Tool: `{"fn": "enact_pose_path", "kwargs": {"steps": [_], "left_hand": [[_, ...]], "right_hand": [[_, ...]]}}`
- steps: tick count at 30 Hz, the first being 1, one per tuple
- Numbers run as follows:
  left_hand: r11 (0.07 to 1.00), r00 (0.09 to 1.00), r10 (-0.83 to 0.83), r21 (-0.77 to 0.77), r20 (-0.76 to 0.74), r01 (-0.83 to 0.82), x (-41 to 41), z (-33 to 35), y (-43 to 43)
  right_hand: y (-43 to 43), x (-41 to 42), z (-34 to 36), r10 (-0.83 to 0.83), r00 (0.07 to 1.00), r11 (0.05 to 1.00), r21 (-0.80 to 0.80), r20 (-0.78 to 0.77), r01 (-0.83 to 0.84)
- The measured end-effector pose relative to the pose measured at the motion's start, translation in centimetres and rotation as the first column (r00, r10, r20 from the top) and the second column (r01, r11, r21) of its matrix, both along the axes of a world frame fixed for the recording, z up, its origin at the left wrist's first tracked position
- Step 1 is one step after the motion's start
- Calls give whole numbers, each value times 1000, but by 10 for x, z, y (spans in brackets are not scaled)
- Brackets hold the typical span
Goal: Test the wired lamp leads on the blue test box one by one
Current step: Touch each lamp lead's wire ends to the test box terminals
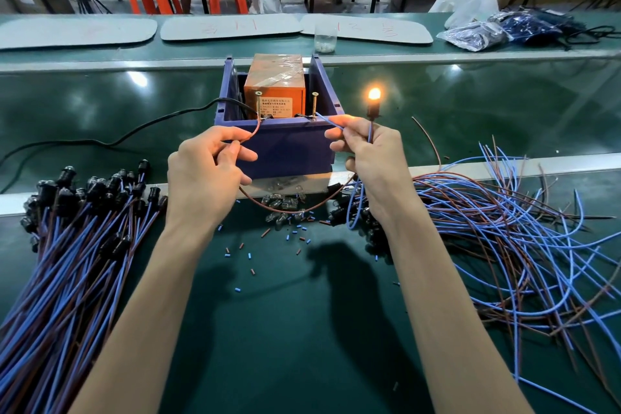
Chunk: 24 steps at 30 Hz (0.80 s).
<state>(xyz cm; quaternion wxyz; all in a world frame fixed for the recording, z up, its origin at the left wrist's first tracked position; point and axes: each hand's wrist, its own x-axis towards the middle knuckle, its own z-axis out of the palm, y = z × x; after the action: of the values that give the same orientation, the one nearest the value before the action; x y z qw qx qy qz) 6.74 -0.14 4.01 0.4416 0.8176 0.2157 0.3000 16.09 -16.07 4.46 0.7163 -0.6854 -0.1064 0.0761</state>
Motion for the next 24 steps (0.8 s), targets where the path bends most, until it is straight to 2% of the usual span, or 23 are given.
{"fn": "enact_pose_path", "kwargs": {"steps": [5, 11, 14, 16, 18, 19, 21, 24], "left_hand": [[999, 1000, -28, -46, 5, 29, 1, 0, -5], [990, 995, -92, -105, 35, 95, 0, 8, -13], [974, 986, -159, -153, 48, 164, -1, 15, -18], [951, 976, -211, -218, 53, 218, -3, 20, -22], [913, 962, -267, -301, 65, 274, -5, 24, -28], [890, 953, -293, -342, 74, 300, -6, 27, -30], [844, 932, -351, -402, 90, 356, -9, 32, -32], [785, 881, -465, -420, 87, 455, -14, 39, -33]], "right_hand": [[1, -3, 5, 18, 1000, 1000, -17, -21, -19], [-7, -8, 22, 165, 986, 985, -48, 20, -164], [-10, -6, 29, 74, 995, 992, -104, 67, -67], [-13, -2, 29, -48, 989, 971, -227, 137, 78], [-20, 1, 30, -115, 984, 944, -293, 136, 151], [-24, 2, 31, -123, 988, 958, -250, 94, 143], [-31, 4, 35, -106, 994, 993, -63, -17, 105], [-38, 5, 42, -111, 992, 982, 149, -61, 119]]}}
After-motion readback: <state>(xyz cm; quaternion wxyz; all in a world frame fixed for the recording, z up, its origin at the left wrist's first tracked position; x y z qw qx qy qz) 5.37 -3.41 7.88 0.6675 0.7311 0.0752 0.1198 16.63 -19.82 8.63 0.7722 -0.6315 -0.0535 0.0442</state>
